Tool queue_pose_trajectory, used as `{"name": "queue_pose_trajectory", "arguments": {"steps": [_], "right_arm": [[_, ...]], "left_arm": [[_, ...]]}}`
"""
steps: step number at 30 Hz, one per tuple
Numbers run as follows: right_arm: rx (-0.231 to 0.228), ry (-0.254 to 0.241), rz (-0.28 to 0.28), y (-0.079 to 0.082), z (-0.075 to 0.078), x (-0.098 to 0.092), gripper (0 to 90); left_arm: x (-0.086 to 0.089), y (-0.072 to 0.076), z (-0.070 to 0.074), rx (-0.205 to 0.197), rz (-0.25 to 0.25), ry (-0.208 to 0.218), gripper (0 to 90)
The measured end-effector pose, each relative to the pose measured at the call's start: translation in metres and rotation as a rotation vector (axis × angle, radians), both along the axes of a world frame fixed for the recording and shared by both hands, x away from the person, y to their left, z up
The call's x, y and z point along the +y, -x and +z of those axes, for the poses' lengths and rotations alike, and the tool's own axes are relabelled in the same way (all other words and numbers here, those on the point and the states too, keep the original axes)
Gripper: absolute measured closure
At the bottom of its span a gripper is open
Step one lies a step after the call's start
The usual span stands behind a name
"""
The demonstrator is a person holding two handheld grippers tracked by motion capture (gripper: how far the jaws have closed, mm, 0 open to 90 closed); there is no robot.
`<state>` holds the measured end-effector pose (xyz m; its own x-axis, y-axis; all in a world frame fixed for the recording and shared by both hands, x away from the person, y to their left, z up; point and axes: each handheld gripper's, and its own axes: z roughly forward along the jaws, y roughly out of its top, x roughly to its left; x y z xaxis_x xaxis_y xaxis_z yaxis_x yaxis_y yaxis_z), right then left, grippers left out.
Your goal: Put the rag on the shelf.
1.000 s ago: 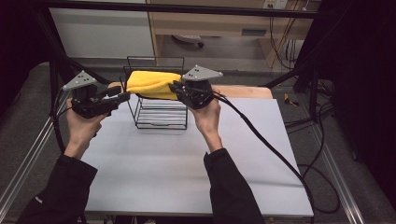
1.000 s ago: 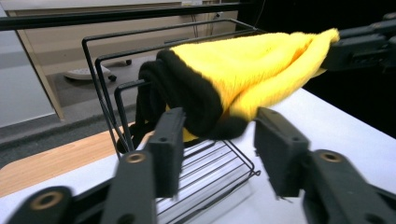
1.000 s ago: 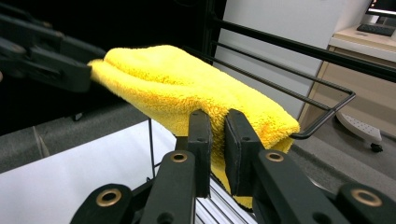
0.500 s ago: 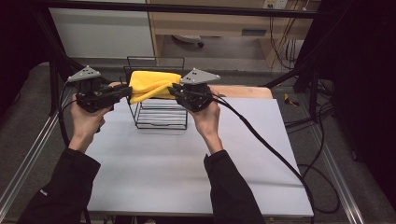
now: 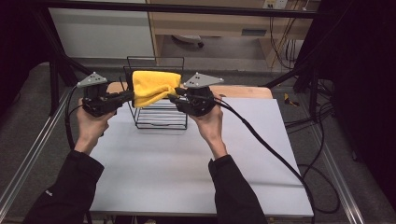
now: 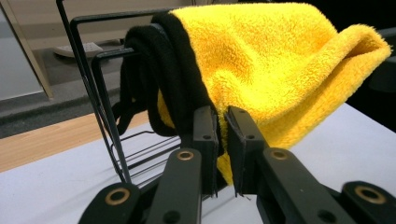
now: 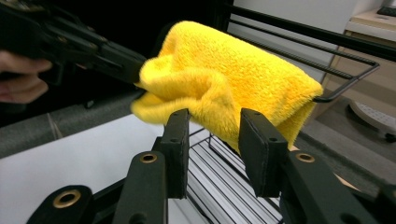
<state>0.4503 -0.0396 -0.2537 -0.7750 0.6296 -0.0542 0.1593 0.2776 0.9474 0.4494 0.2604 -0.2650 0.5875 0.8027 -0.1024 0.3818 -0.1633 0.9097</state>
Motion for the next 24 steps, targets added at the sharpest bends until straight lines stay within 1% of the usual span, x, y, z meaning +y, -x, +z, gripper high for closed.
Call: {"name": "queue_pose_trajectory", "arguments": {"steps": [3,5,9,11,13,15,17,20,22,23,24], "right_arm": [[0.004,-0.024,0.008,0.001,0.0,0.001,60.9],[0.009,-0.027,0.01,0.001,-0.001,0.002,62.6],[0.046,-0.009,0.006,-0.004,-0.009,0.007,75.4],[0.066,0.008,-0.008,-0.009,-0.015,0.01,80.1],[0.089,0.013,-0.028,-0.015,-0.023,0.012,83.7],[0.114,0.003,-0.052,-0.022,-0.03,0.011,85.0],[0.127,-0.008,-0.07,-0.027,-0.036,0.009,85.4],[0.13,-0.004,-0.08,-0.031,-0.041,0.008,85.2],[0.134,-0.001,-0.085,-0.033,-0.042,0.008,84.1],[0.133,-0.005,-0.083,-0.033,-0.042,0.007,83.2],[0.132,-0.005,-0.082,-0.033,-0.041,0.007,82.5]], "left_arm": [[-0.001,0.0,-0.003,-0.003,0.0,-0.015,81.7],[-0.001,-0.001,-0.005,-0.003,0.0,-0.017,81.7],[-0.003,-0.003,-0.009,-0.003,0.001,-0.022,81.8],[-0.004,-0.003,-0.011,-0.006,0.003,-0.022,81.7],[-0.004,-0.003,-0.013,-0.012,0.006,-0.03,81.4],[-0.005,-0.004,-0.015,-0.017,0.008,-0.038,81.3],[-0.006,-0.006,-0.017,-0.021,0.015,-0.041,80.9],[-0.007,-0.01,-0.02,-0.014,0.027,-0.026,80.2],[-0.007,-0.013,-0.021,-0.011,0.032,-0.025,79.1],[-0.007,-0.014,-0.021,-0.005,0.038,-0.023,77.9],[-0.007,-0.015,-0.021,0.005,0.044,-0.029,75.7]]}}
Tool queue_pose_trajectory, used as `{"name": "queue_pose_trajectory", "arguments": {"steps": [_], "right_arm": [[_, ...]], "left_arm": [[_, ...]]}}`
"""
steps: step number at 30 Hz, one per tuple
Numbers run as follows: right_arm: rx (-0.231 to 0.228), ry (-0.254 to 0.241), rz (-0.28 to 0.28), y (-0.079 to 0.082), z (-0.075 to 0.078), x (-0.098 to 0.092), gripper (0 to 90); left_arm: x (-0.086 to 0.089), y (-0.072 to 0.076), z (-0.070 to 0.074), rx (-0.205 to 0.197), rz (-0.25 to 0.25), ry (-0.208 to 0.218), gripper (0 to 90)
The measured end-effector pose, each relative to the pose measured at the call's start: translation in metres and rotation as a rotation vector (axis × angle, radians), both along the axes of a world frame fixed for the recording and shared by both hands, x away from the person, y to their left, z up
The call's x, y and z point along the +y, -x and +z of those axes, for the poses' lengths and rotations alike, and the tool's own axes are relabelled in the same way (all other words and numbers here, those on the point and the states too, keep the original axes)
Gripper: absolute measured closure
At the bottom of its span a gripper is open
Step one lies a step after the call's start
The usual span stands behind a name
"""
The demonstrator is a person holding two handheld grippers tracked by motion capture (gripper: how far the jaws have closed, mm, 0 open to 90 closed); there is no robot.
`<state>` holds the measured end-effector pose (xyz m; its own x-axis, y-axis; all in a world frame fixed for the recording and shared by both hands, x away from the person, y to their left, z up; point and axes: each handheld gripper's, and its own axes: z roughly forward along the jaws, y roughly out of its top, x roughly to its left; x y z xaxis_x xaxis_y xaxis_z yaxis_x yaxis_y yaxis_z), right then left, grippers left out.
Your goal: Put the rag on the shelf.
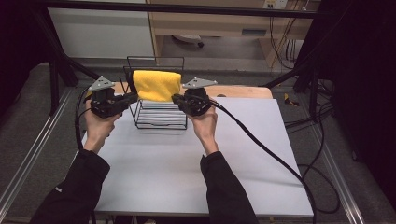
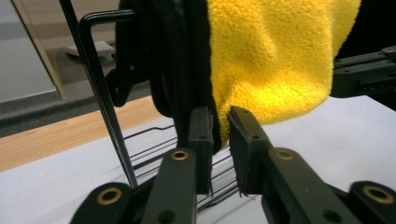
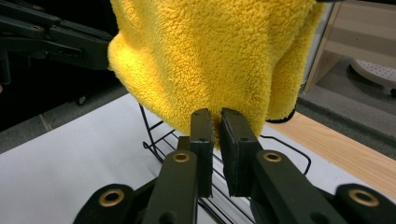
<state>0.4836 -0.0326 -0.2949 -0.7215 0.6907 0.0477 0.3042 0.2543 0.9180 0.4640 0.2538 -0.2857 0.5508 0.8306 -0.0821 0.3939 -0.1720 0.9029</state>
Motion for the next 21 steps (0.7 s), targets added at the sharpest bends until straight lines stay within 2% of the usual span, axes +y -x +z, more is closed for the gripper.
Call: {"name": "queue_pose_trajectory", "arguments": {"steps": [5,12,19,21], "right_arm": [[-0.02,-0.016,0.025,0.009,0.007,-0.005,74.7],[-0.011,-0.049,0.051,0.023,0.016,-0.024,58.2],[0.008,-0.03,0.057,0.036,0.016,-0.048,39.5],[0.015,-0.017,0.048,0.039,0.015,-0.056,33.0]], "left_arm": [[0.005,0.005,0.0,0.0,0.0,0.005,64.7],[0.013,0.018,-0.003,0.019,-0.014,-0.029,47.4],[0.014,0.03,-0.017,0.046,-0.048,-0.075,30.0],[0.013,0.033,-0.024,0.054,-0.055,-0.1,25.6]]}}
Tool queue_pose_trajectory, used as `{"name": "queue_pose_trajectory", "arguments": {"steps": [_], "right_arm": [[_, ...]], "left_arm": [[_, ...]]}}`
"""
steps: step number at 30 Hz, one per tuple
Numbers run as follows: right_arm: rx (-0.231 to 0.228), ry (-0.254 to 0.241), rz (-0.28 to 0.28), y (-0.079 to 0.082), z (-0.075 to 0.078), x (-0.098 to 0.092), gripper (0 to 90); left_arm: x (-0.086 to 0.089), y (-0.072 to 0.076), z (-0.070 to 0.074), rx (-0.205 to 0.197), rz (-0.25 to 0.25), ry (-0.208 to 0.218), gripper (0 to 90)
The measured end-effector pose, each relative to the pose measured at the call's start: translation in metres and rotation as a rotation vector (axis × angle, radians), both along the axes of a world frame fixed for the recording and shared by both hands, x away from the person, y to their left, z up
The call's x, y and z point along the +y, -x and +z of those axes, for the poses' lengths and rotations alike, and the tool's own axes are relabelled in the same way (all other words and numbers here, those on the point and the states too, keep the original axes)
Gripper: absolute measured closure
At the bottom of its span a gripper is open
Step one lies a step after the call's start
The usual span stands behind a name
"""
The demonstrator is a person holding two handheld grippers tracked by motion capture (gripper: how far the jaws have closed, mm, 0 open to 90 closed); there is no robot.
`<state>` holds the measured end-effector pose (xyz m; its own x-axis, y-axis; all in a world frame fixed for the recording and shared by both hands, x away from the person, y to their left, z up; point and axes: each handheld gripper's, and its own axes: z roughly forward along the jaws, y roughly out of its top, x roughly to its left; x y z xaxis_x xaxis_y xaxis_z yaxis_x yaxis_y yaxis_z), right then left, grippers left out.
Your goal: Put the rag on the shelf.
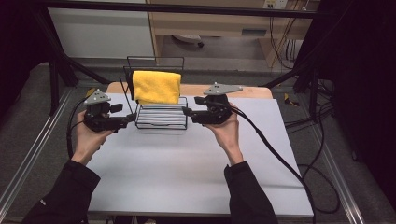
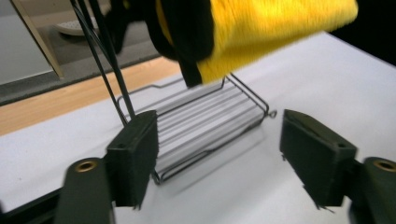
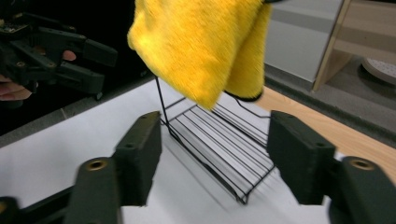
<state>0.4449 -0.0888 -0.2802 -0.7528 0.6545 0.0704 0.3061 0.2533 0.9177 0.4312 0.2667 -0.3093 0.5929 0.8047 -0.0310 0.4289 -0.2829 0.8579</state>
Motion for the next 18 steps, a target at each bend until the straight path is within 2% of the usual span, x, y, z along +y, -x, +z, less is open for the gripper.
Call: {"name": "queue_pose_trajectory", "arguments": {"steps": [9,12,18], "right_arm": [[0.057,-0.008,-0.04,0.01,-0.018,-0.042,9.9],[0.085,-0.022,-0.057,0.014,-0.028,-0.059,6.4],[0.12,-0.033,-0.091,0.021,-0.047,-0.088,2.6]], "left_arm": [[-0.006,0.013,-0.029,0.026,-0.035,-0.024,12.4],[-0.007,0.017,-0.04,0.035,-0.043,-0.037,9.7],[-0.006,0.024,-0.06,0.055,-0.047,-0.025,8.2]]}}
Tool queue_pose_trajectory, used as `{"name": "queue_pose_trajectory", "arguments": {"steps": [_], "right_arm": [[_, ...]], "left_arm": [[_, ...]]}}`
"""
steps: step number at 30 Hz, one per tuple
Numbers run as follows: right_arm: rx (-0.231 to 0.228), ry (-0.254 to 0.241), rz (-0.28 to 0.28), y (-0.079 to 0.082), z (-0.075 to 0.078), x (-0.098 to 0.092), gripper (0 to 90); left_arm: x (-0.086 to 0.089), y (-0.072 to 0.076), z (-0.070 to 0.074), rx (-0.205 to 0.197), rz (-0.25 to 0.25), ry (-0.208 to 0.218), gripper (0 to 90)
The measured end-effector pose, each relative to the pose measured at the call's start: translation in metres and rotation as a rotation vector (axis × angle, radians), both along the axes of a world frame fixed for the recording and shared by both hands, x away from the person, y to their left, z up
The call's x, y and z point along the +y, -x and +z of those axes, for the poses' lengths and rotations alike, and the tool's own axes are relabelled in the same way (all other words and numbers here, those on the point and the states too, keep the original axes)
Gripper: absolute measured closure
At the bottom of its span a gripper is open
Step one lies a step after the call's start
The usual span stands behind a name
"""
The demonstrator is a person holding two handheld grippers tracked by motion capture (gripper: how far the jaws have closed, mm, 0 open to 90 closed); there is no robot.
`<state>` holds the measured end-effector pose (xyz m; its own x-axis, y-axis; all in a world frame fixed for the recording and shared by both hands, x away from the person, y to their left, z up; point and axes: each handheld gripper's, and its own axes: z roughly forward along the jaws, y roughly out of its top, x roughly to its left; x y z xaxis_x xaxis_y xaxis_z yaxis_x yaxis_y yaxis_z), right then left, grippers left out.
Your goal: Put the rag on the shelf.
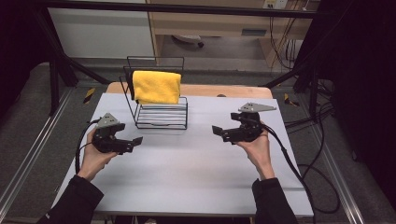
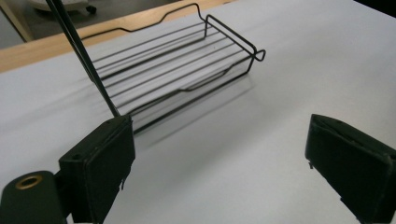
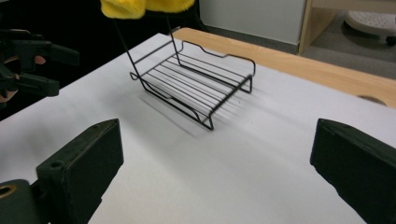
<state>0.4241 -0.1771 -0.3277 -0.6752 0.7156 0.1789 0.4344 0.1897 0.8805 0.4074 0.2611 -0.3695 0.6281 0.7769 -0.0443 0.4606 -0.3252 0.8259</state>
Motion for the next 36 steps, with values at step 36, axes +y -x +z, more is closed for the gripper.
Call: {"name": "queue_pose_trajectory", "arguments": {"steps": [36], "right_arm": [[0.086,0.041,-0.082,0.057,-0.115,-0.096,0.4]], "left_arm": [[0.025,0.03,-0.069,0.042,-0.018,-0.015,9.3]]}}
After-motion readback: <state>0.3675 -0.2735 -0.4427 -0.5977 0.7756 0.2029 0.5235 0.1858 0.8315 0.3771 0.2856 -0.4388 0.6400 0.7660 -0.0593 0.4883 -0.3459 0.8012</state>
